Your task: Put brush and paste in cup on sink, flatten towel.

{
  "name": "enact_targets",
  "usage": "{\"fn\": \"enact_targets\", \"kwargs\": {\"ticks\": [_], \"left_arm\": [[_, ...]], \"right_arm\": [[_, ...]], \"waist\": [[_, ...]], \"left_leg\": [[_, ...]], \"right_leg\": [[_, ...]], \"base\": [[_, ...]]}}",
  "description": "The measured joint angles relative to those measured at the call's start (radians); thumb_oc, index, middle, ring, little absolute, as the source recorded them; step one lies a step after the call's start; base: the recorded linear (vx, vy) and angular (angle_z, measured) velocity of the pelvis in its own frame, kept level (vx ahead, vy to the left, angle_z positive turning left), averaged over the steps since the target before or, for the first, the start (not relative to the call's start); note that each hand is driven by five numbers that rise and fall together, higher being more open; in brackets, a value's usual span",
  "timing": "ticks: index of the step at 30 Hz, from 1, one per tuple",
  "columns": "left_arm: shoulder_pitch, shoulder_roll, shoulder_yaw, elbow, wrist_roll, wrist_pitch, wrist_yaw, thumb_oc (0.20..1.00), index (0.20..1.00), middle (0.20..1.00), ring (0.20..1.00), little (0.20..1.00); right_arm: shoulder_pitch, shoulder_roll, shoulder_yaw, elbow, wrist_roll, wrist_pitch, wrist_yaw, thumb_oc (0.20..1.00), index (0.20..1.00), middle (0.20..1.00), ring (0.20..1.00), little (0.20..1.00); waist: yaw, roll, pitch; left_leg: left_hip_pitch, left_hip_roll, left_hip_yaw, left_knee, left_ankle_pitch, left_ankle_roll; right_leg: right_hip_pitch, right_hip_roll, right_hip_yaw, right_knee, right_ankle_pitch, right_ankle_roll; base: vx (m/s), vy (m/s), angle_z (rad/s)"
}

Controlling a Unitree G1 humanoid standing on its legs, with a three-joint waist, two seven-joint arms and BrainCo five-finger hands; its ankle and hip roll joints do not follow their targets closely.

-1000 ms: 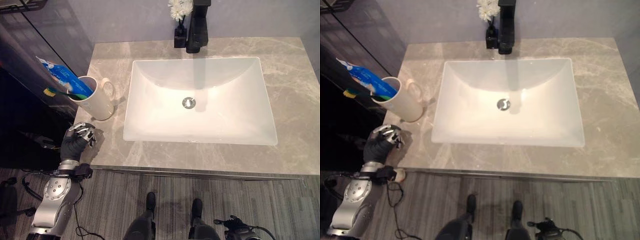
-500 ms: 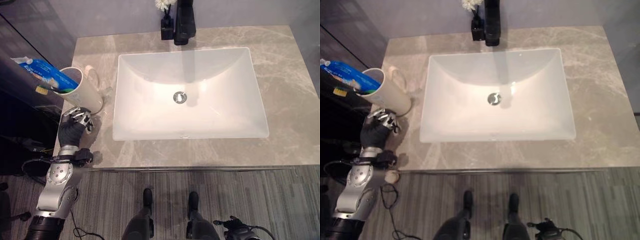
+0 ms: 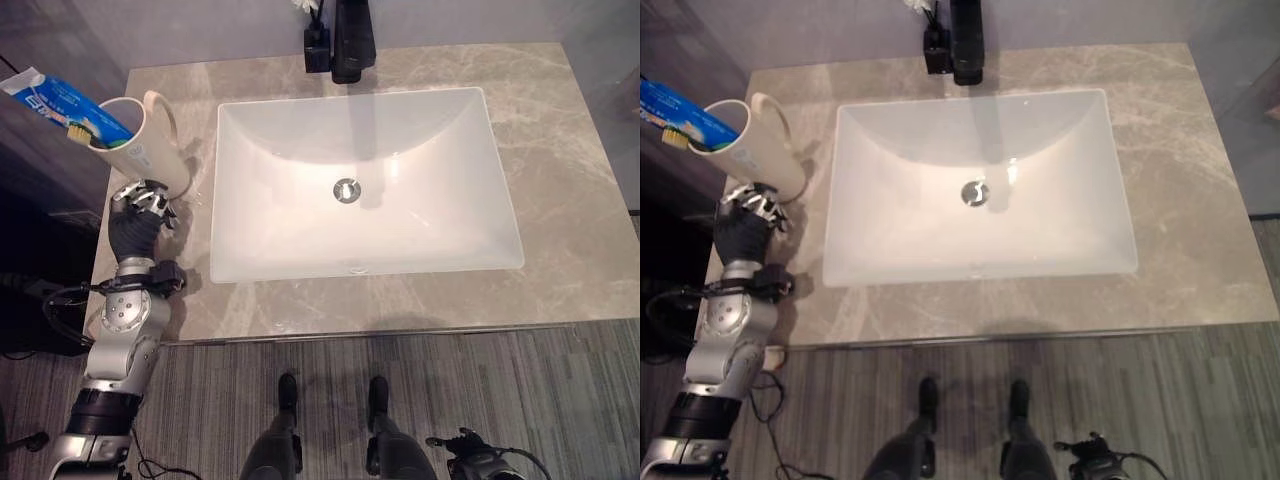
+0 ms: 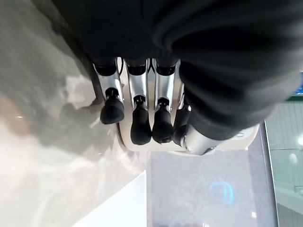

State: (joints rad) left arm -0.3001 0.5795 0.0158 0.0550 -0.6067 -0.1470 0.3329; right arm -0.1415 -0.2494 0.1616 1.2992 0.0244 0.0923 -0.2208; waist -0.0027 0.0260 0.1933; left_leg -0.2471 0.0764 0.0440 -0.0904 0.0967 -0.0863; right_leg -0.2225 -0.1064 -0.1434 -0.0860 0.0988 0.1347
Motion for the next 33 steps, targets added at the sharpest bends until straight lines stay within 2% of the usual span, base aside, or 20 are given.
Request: {"fn": "enact_targets", "kwargs": {"ticks": [10, 16, 22, 24, 27, 33], "left_arm": [[-0.097, 0.006, -0.069, 0.077, 0.031, -0.004, 0.034, 0.2, 0.2, 0.2, 0.2, 0.2], [-0.104, 0.006, -0.077, 0.081, 0.032, -0.003, 0.036, 0.2, 0.2, 0.2, 0.2, 0.2], [0.049, 0.009, -0.038, -0.035, 0.037, 0.009, -0.001, 0.2, 0.2, 0.2, 0.2, 0.2], [0.069, 0.01, -0.035, -0.031, 0.036, 0.019, -0.01, 0.2, 0.2, 0.2, 0.2, 0.2], [0.159, 0.059, -0.013, -0.041, 0.037, 0.024, -0.032, 0.2, 0.2, 0.2, 0.2, 0.2], [0.181, 0.059, 0.017, -0.023, 0.038, 0.028, -0.029, 0.2, 0.2, 0.2, 0.2, 0.2]], "right_arm": [[0.003, 0.004, 0.021, 0.001, 0.0, 0.0, -0.017, 1.0, 1.0, 1.0, 1.0, 1.0], [0.003, 0.004, 0.026, -0.003, 0.0, 0.0, -0.017, 1.0, 1.0, 1.0, 1.0, 1.0], [0.012, 0.006, 0.018, -0.014, 0.0, 0.0, -0.016, 1.0, 1.0, 1.0, 1.0, 1.0], [0.02, 0.009, 0.017, -0.014, 0.0, 0.001, -0.015, 1.0, 1.0, 1.0, 1.0, 1.0], [0.031, 0.007, 0.016, -0.012, 0.0, 0.001, -0.014, 1.0, 1.0, 1.0, 1.0, 1.0], [0.043, 0.009, 0.017, -0.009, 0.0, 0.002, -0.009, 1.0, 1.0, 1.0, 1.0, 1.0]], "waist": [[-0.017, -0.015, -0.009], [-0.024, -0.026, -0.017], [-0.028, -0.035, -0.024], [-0.009, -0.033, -0.026], [-0.013, -0.022, -0.044], [-0.011, -0.011, -0.052]], "left_leg": [[-0.001, 0.003, -0.004, 0.0, 0.006, -0.007], [0.0, 0.003, -0.005, 0.0, 0.007, -0.008], [0.023, 0.002, -0.005, 0.0, 0.007, -0.008], [0.028, 0.003, -0.008, 0.0, 0.007, -0.009], [0.029, 0.004, -0.007, -0.001, 0.007, -0.01], [0.017, 0.005, -0.01, -0.001, 0.01, -0.009]], "right_leg": [[0.001, 0.002, -0.003, 0.0, 0.003, -0.004], [0.004, 0.003, -0.003, 0.0, 0.004, -0.005], [0.028, 0.001, -0.005, 0.0, 0.003, -0.005], [0.036, 0.002, -0.007, 0.0, 0.001, -0.005], [0.036, 0.001, -0.006, 0.0, 0.001, -0.005], [0.025, 0.001, -0.008, 0.0, 0.004, -0.008]], "base": [[0.0, 0.0, 0.0], [0.01, -0.003, 0.01], [0.02, -0.007, 0.01], [0.0, -0.003, 0.03], [0.0, 0.0, 0.0], [0.0, 0.0, 0.01]]}}
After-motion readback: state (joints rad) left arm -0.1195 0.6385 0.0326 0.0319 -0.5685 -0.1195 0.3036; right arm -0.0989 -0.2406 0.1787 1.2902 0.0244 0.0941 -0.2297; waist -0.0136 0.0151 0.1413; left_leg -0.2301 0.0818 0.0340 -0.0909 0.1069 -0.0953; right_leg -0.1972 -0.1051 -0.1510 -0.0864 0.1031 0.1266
